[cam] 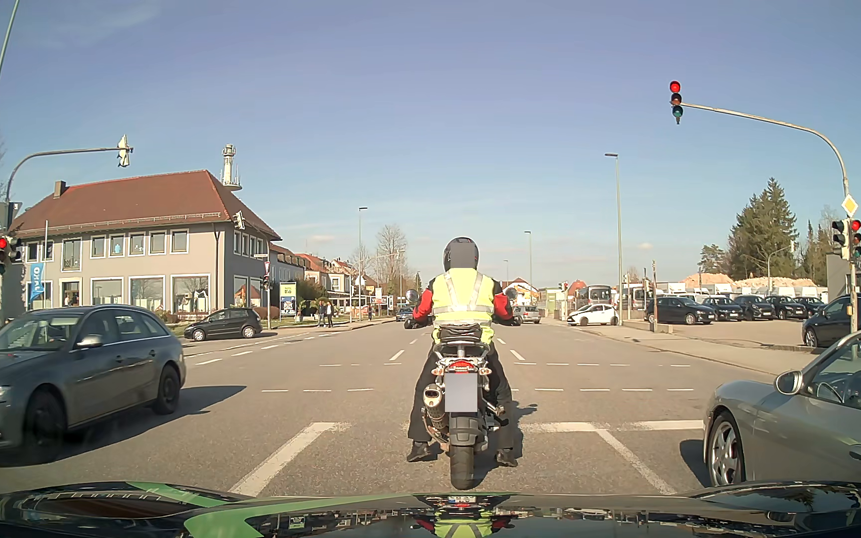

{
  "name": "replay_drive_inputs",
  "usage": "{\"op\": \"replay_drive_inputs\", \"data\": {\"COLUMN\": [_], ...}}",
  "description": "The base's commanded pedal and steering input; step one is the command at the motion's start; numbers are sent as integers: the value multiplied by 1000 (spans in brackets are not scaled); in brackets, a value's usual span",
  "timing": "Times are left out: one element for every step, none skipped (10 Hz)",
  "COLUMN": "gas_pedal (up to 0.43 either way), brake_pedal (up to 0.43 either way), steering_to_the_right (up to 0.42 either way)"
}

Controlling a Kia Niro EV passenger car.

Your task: Follow the waypoints while adhering to traffic rules and regulations

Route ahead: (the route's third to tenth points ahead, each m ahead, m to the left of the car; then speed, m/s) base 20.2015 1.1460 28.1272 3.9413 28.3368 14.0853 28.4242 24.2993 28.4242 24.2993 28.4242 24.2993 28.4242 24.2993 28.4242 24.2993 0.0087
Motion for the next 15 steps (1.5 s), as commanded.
{"op": "replay_drive_inputs", "data": {"gas_pedal": [0, 0, 0, 0, 0, 0, 0, 0, 0, 0, 0, 0, 0, 0, 0], "brake_pedal": [238, 238, 238, 244, 238, 238, 238, 238, 238, 238, 238, 238, 238, 238, 238], "steering_to_the_right": [-13, -13, -13, -13, -13, -13, -13, -13, -13, -13, -13, -13, -13, -13, -13]}}
